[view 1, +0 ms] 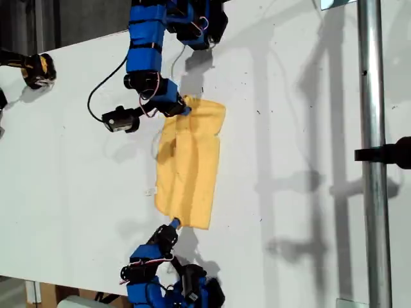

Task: Grasp corners of a towel and fold twice.

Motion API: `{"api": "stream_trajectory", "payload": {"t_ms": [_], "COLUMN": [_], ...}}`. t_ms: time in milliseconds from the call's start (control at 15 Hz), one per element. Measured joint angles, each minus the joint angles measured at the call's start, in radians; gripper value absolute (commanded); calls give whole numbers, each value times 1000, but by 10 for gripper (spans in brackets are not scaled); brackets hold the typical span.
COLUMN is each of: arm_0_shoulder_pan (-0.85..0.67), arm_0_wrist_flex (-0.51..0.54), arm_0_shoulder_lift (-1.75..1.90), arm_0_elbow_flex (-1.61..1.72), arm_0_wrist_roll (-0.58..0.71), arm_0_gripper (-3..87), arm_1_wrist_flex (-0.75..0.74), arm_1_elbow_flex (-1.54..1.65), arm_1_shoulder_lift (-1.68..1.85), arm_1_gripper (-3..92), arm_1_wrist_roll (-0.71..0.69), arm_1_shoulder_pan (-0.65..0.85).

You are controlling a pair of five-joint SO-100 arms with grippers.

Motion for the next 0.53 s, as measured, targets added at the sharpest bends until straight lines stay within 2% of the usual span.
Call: {"api": "stream_trajectory", "payload": {"t_ms": [267,533], "arm_0_shoulder_pan": [-225,-327], "arm_0_wrist_flex": [-104,-184], "arm_0_shoulder_lift": [0,21], "arm_0_elbow_flex": [6,-63], "arm_0_wrist_roll": [158,265], "arm_0_gripper": [-8,-8], "arm_1_wrist_flex": [-29,-95], "arm_1_elbow_flex": [15,17], "arm_1_shoulder_lift": [41,106], "arm_1_gripper": [-1,-1], "arm_1_wrist_roll": [-163,-288], "arm_1_shoulder_pan": [235,400]}}
